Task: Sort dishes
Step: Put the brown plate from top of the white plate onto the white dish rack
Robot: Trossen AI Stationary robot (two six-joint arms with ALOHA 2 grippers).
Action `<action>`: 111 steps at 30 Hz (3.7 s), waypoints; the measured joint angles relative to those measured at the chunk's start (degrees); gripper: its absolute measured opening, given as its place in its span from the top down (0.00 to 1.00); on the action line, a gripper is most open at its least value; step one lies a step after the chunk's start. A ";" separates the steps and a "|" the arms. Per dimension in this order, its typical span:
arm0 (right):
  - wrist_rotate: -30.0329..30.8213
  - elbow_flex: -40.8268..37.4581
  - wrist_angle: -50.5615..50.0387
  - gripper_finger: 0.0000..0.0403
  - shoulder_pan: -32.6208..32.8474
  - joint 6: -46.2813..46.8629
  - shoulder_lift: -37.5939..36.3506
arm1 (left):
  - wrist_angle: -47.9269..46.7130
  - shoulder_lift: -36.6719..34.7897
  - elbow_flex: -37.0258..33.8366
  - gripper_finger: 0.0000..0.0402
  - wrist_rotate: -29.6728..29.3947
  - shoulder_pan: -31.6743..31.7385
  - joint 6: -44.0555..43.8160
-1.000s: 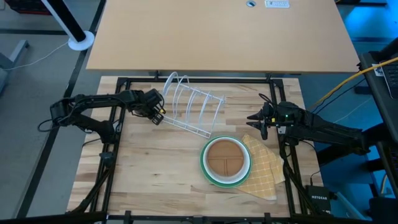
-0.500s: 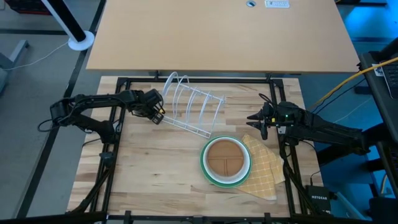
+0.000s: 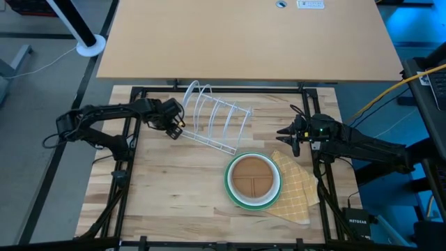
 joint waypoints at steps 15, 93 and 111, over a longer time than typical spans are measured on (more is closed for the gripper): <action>-0.02 0.00 0.00 0.64 0.02 0.00 0.00 | -14.20 0.00 16.29 0.55 0.84 -0.02 0.53; -2.73 0.00 0.08 0.64 0.01 0.22 -0.01 | 33.73 34.67 35.54 0.55 -2.08 -45.46 18.16; -2.64 0.00 0.00 0.64 0.02 0.20 -0.01 | 38.18 41.03 35.50 0.55 2.21 -45.20 28.09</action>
